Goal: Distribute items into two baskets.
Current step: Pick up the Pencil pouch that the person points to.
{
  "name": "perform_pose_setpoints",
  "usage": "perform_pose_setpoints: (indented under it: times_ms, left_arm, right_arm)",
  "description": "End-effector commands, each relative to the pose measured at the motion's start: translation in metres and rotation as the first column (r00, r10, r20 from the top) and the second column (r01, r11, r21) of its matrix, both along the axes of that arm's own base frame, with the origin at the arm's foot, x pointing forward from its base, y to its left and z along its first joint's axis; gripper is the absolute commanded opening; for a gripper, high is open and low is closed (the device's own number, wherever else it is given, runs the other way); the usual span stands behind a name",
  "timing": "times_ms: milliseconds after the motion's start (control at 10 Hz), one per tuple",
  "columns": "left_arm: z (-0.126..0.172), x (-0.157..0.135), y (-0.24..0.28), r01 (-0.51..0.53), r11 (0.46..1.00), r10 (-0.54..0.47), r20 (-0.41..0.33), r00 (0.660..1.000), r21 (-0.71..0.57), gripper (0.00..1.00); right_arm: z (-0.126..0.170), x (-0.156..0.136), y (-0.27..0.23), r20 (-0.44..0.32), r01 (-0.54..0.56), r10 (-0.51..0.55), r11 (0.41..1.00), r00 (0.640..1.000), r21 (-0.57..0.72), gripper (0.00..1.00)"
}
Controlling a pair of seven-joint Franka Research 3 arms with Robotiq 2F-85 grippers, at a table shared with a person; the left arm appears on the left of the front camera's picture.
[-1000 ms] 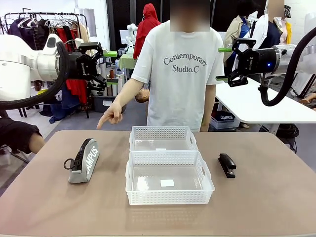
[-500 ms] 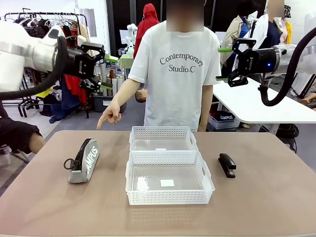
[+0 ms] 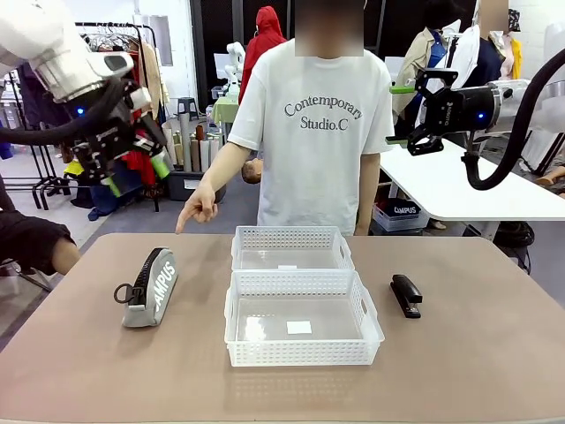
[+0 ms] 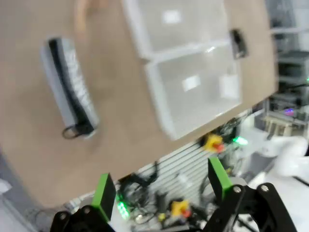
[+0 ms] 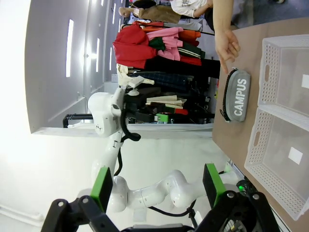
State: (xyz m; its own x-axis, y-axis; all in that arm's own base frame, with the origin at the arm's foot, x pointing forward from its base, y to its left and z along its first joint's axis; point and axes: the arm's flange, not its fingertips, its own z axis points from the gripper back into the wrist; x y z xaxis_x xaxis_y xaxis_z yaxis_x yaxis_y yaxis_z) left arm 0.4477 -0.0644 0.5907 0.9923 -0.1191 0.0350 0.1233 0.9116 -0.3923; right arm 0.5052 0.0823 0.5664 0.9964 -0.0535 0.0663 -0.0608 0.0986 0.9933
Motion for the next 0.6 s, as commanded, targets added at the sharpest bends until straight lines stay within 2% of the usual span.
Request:
perform_pose_setpoints:
  times_ms: [0,200,300,400,500]
  left_arm:
    - [-0.012,0.014,-0.003,0.123,0.968,-0.116,-0.044,0.992,0.216,1.00]
    - [-0.031,0.020,-0.003,0.168,0.953,-0.163,-0.041,0.986,0.253,1.00]
    - [-0.039,0.022,-0.001,0.145,0.961,-0.154,0.020,0.988,0.235,1.00]
    - [-0.036,0.023,0.000,0.092,0.979,-0.118,0.137,0.984,0.180,1.00]
    - [-0.039,0.021,-0.007,0.148,0.956,-0.141,-0.045,0.989,0.254,1.00]
  right_arm:
    - [0.001,0.000,0.000,0.001,0.000,0.000,1.000,1.000,0.002,1.00]
    - [0.001,0.000,0.000,0.001,0.000,0.000,1.000,1.000,0.002,1.00]
    - [0.001,0.000,0.000,0.001,0.000,0.000,1.000,1.000,0.002,1.00]
    - [0.001,0.000,0.000,0.001,0.000,0.000,1.000,1.000,0.002,1.00]
    - [0.001,0.000,0.000,0.001,0.000,0.000,1.000,1.000,0.002,1.00]
